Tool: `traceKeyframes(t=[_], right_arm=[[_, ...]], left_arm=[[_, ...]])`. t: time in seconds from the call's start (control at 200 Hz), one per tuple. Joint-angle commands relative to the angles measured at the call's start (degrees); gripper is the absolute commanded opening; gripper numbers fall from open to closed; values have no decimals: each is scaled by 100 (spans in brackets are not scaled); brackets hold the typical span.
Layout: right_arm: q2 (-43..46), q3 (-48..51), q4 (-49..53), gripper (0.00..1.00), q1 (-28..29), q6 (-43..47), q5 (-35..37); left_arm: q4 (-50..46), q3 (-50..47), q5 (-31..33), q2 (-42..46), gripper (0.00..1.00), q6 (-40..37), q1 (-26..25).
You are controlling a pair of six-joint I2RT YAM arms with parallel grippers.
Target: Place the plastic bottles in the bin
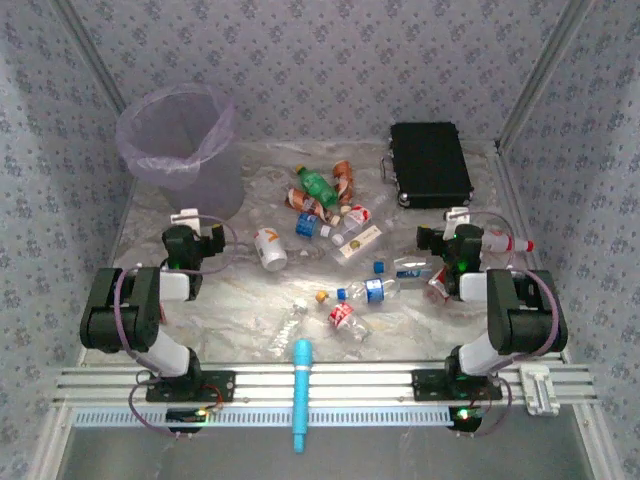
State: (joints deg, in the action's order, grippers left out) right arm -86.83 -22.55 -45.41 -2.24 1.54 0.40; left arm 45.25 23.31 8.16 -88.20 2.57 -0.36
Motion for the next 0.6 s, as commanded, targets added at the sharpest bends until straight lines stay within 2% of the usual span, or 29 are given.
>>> traceKeyframes(t=[0.0, 0.595], right_arm=[[-18, -53, 64, 100, 7, 23, -9], [-10, -48, 76, 100, -35, -7, -76]], left_arm=[[212, 1, -33, 26, 100, -35, 31], [185, 15, -78, 22, 100, -18, 39]])
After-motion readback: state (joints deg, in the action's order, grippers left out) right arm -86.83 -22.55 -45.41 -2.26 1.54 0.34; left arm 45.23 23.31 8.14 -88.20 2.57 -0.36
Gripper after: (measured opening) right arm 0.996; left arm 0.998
